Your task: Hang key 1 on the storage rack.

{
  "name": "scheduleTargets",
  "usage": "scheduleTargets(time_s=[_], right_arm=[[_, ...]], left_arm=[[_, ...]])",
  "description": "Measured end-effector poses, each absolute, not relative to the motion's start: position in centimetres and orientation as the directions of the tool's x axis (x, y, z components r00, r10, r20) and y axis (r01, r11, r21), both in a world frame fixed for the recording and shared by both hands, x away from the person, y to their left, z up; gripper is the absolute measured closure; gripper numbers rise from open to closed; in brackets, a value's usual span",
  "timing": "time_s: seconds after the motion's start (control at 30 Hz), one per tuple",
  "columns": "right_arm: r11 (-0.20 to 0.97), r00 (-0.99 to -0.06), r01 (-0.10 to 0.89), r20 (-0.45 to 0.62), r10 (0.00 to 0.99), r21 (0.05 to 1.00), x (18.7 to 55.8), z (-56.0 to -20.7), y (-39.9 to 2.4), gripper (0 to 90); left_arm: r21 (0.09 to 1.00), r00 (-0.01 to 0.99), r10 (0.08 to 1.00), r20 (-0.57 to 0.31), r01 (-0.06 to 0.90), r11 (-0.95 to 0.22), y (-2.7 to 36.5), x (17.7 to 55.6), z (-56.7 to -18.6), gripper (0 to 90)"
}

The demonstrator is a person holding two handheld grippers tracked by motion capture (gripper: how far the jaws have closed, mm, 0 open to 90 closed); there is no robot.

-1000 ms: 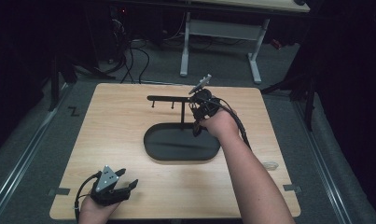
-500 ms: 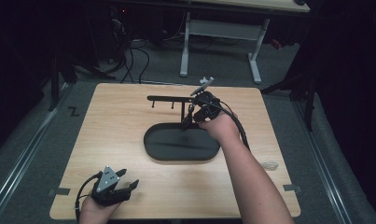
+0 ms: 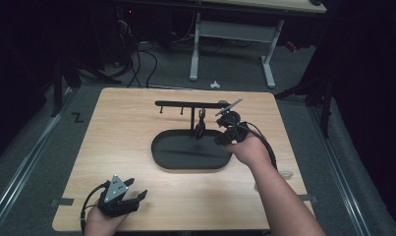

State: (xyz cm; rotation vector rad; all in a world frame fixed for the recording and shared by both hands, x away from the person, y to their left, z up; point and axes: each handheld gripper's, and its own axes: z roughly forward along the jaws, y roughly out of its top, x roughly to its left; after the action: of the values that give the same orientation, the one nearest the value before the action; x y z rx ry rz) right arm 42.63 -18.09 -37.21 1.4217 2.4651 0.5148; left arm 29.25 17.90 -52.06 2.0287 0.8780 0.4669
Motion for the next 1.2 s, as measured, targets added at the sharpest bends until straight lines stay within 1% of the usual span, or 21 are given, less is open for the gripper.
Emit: scheduleTargets(time_s=[0.3,0.43,0.63,0.67,0.73,0.77,0.83,0.97,1.17,1.2], right_arm=[[0.453,-0.479,0.805,-0.032,0.877,0.383,40.9,-39.2,-20.9,52.1],[0.438,-0.461,0.829,-0.021,0.887,0.347,40.4,-40.6,-22.3,51.6],[0.415,-0.436,0.847,-0.011,0.9,0.332,40.1,-41.8,-23.9,50.9],[0.394,-0.416,0.858,-0.003,0.909,0.328,39.8,-42.4,-24.8,50.8],[0.39,-0.412,0.861,-0.002,0.911,0.325,39.7,-42.5,-25.0,50.7],[0.381,-0.403,0.867,0.001,0.915,0.321,39.4,-43.1,-25.8,50.4],[0.377,-0.398,0.87,0.001,0.917,0.318,39.3,-43.3,-26.1,50.2],[0.355,-0.373,0.885,0.002,0.928,0.303,38.7,-44.2,-28.0,49.6],[0.307,-0.321,0.902,-0.005,0.947,0.305,38.2,-44.9,-31.0,49.1],[0.307,-0.321,0.902,-0.005,0.947,0.305,38.2,-44.9,-31.0,49.1]], left_arm=[[0.822,0.686,0.727,0.005,0.411,-0.394,17.7,29.3,-52.1,36.5],[0.824,0.689,0.725,0.002,0.409,-0.391,17.7,29.4,-52.1,36.5],[0.825,0.695,0.719,0.0,0.406,-0.393,17.4,29.6,-52.1,36.5],[0.826,0.696,0.718,0.001,0.404,-0.392,17.3,29.6,-52.1,36.5],[0.826,0.697,0.717,0.002,0.403,-0.394,17.2,29.6,-52.1,36.5],[0.826,0.696,0.718,-0.003,0.406,-0.391,17.2,29.6,-52.1,36.5],[0.824,0.696,0.718,-0.002,0.408,-0.393,17.2,29.6,-52.1,36.5],[0.824,0.693,0.721,0.0,0.409,-0.392,17.2,29.5,-52.1,36.5],[0.821,0.696,0.718,0.004,0.408,-0.399,17.1,29.4,-52.1,36.5],[0.822,0.695,0.719,0.005,0.407,-0.399,17.0,29.5,-52.2,36.5]])
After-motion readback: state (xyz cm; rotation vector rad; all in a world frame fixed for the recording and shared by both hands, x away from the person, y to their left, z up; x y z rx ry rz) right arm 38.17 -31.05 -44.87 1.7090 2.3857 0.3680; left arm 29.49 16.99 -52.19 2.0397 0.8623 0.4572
